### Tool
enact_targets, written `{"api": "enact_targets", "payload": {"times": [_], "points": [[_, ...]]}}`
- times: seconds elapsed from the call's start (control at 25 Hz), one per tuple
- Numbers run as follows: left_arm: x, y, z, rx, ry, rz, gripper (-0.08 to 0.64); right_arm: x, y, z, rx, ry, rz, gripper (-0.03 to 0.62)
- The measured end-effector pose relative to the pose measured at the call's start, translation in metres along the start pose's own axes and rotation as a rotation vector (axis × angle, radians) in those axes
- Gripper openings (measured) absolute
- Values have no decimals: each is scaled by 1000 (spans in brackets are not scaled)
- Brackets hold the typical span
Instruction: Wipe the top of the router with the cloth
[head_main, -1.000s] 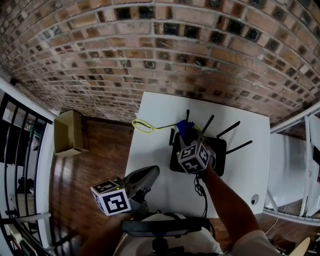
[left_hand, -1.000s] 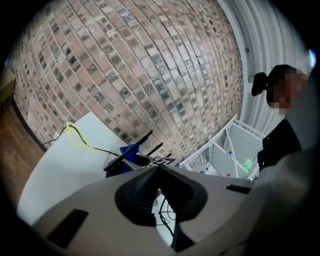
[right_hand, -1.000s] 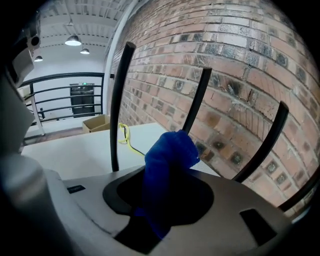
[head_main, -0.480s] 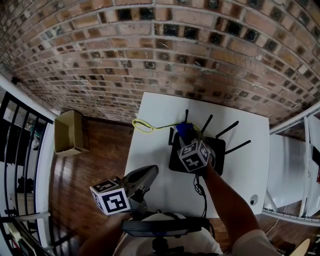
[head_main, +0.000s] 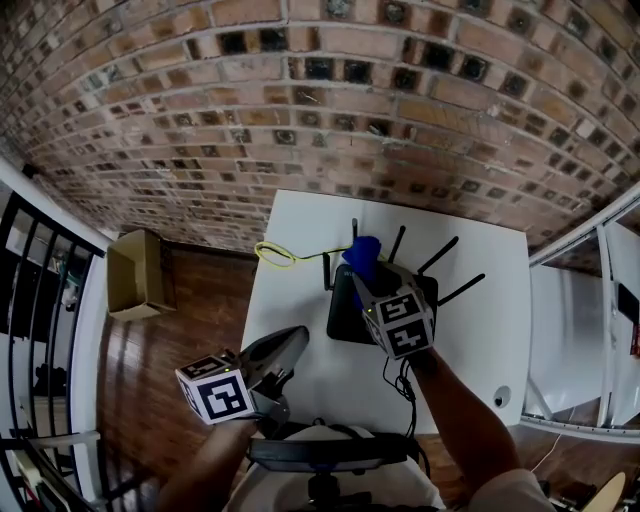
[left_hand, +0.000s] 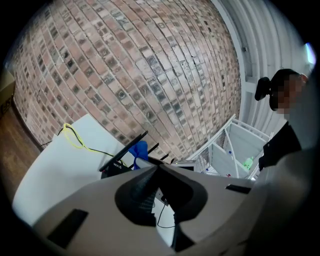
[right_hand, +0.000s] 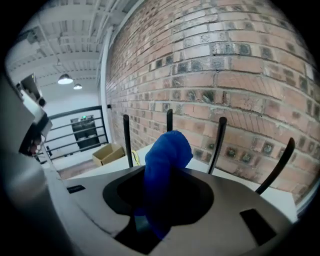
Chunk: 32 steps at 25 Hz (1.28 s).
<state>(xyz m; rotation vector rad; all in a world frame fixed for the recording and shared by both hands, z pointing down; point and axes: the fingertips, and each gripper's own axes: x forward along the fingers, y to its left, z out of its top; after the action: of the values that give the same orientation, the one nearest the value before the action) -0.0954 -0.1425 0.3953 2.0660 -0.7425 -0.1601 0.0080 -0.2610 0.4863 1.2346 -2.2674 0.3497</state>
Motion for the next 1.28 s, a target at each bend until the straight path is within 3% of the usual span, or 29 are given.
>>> {"api": "enact_targets", "payload": {"times": [0.2, 0.28, 0.72, 0.92, 1.28], "points": [[2, -12, -6, 11, -8, -8, 8, -18, 14, 17, 255, -95, 149, 149], [2, -14, -8, 19, -9, -8, 8, -23, 17, 24, 309, -117, 186, 149], [-3, -20, -8, 22, -28, 8, 8, -34, 32, 80, 341, -234, 245, 149], [-7, -17, -5, 16, -35, 10, 8, -15, 50, 64, 372, -172, 284, 149], [-17, -6, -2, 8, -33, 17, 8, 14, 59, 16, 432, -42, 265, 149]]}}
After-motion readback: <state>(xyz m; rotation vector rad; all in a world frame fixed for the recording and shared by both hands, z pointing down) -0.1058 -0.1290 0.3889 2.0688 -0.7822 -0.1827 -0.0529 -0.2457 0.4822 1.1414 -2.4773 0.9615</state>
